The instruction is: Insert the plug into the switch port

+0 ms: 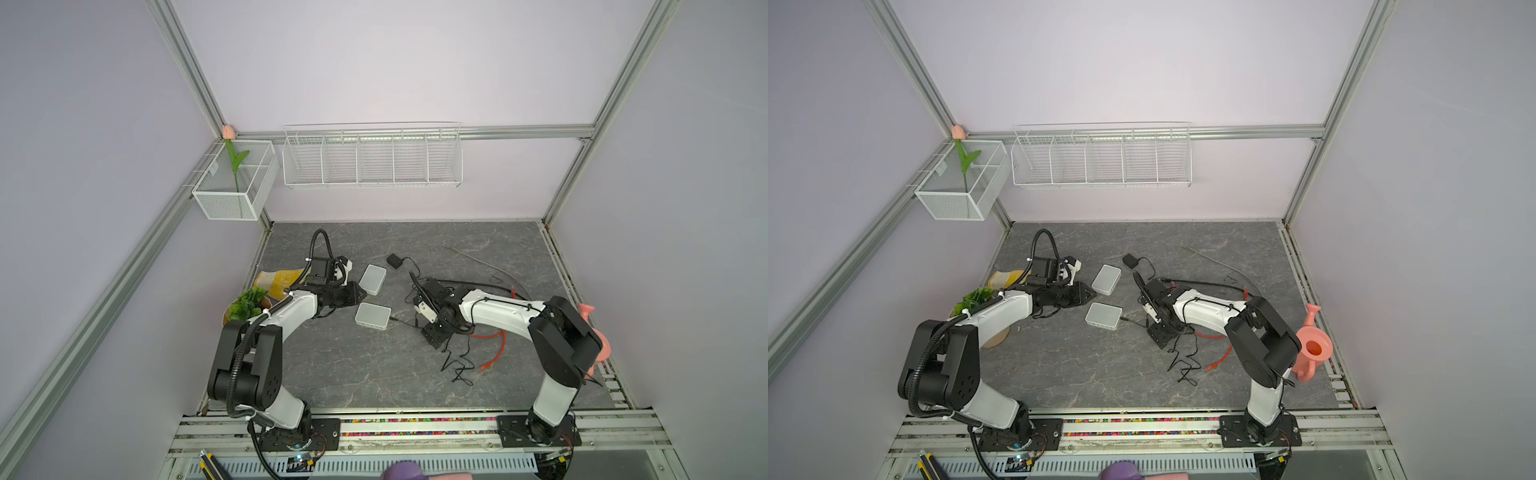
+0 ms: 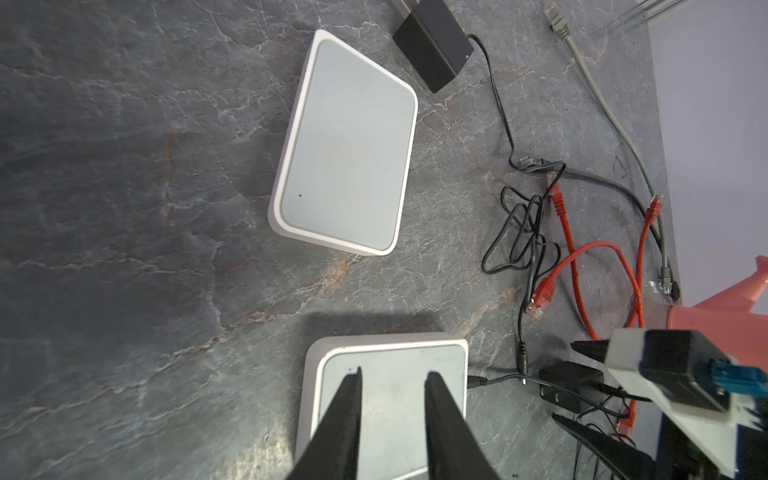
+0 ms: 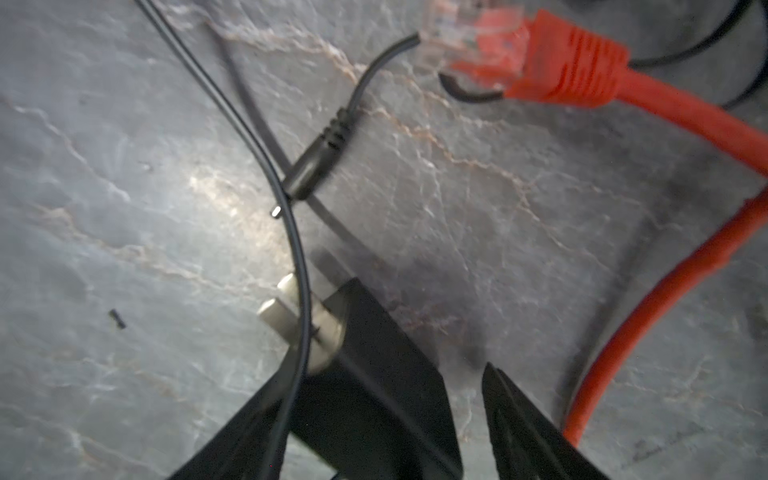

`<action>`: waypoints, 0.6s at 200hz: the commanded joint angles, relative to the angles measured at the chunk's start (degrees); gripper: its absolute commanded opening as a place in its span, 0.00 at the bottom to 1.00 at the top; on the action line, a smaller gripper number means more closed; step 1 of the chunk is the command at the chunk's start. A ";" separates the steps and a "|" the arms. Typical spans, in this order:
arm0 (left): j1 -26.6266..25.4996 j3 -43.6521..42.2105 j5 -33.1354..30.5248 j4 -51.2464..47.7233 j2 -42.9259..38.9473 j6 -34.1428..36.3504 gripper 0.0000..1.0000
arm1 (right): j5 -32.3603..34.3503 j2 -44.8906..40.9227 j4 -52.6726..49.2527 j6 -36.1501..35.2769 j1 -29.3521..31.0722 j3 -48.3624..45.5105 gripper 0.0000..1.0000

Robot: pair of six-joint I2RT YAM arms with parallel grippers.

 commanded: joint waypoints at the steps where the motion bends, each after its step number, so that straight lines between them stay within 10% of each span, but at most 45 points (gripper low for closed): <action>1: -0.11 0.57 0.28 -0.48 -0.96 0.22 0.29 | 0.73 2.04 1.21 -1.60 0.49 2.41 0.67; 48: 0.96 -0.28 -0.11 0.85 -3.01 -1.25 0.29 | 2.37 2.70 -1.07 -2.73 2.44 4.32 0.24; 120: 1.99 0.16 -1.67 0.97 -7.07 -2.71 0.28 | 9.02 4.85 -10.69 -7.02 5.39 17.98 0.20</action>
